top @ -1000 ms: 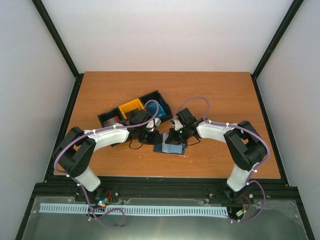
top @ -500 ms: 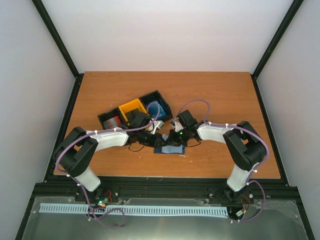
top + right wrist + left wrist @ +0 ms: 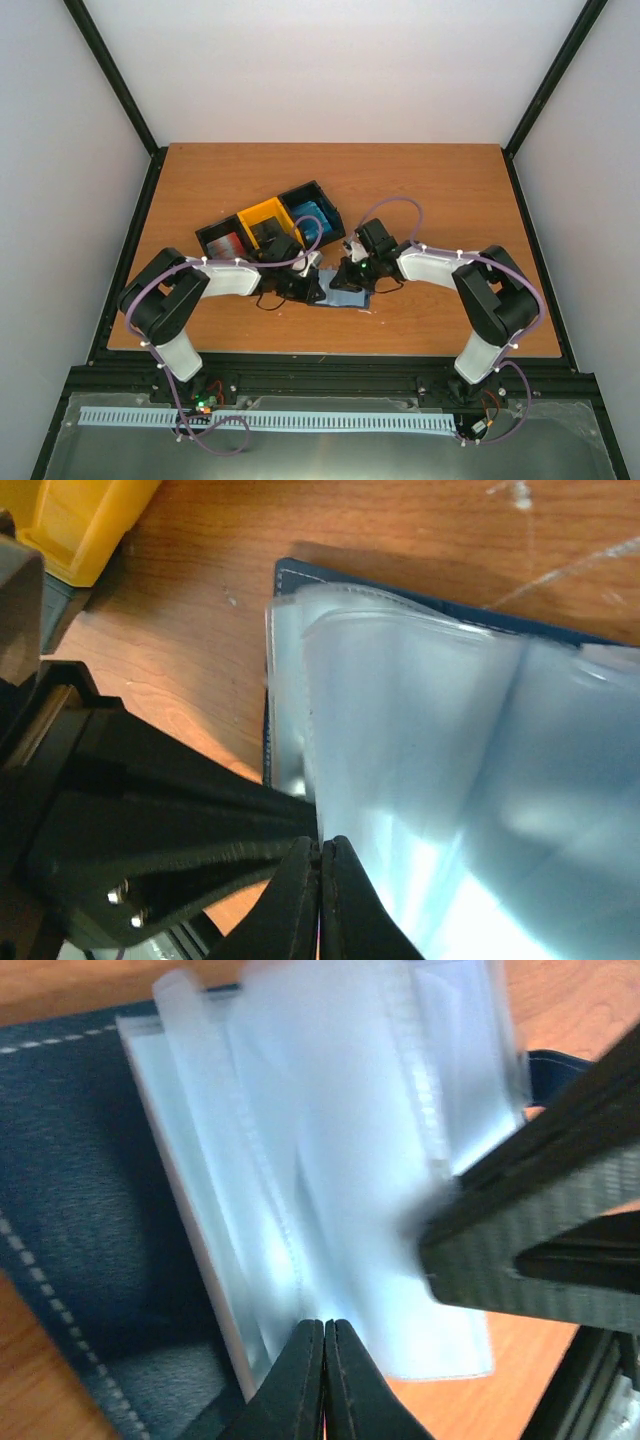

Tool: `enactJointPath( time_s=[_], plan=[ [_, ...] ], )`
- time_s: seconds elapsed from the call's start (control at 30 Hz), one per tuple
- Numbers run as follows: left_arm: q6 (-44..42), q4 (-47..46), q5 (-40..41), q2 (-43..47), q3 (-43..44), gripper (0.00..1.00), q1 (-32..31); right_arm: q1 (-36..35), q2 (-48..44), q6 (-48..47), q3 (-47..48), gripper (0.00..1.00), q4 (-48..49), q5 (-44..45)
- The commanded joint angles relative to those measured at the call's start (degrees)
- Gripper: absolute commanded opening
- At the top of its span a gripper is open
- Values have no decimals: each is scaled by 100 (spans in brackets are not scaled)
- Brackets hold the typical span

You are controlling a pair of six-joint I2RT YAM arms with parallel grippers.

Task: Put the credit cards into the card holder
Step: Open the card holder at the center of the board.

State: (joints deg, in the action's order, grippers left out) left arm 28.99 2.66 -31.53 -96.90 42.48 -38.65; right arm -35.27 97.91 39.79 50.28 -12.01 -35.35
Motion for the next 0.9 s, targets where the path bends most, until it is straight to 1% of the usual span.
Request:
enactJointPath(
  time_s=[0.0,0.23,0.47,0.67,0.87],
  plan=[
    [55,69,604,152,-67,4,-29,20,-240,-238,68,3,-635,402],
    [28,86,500,274,-53,5,-30,20,-295,-439,217,3,-1473,1114],
    [-11,78,367,365,-21,7,-34,25,-456,-310,267,3,-1879,1754],
    [-95,-53,-116,426,115,11,-35,20,-516,-308,346,3,-2225,2194],
    [-149,-294,-526,321,262,12,-42,20,-460,-439,519,3,-2494,2579]
  ],
)
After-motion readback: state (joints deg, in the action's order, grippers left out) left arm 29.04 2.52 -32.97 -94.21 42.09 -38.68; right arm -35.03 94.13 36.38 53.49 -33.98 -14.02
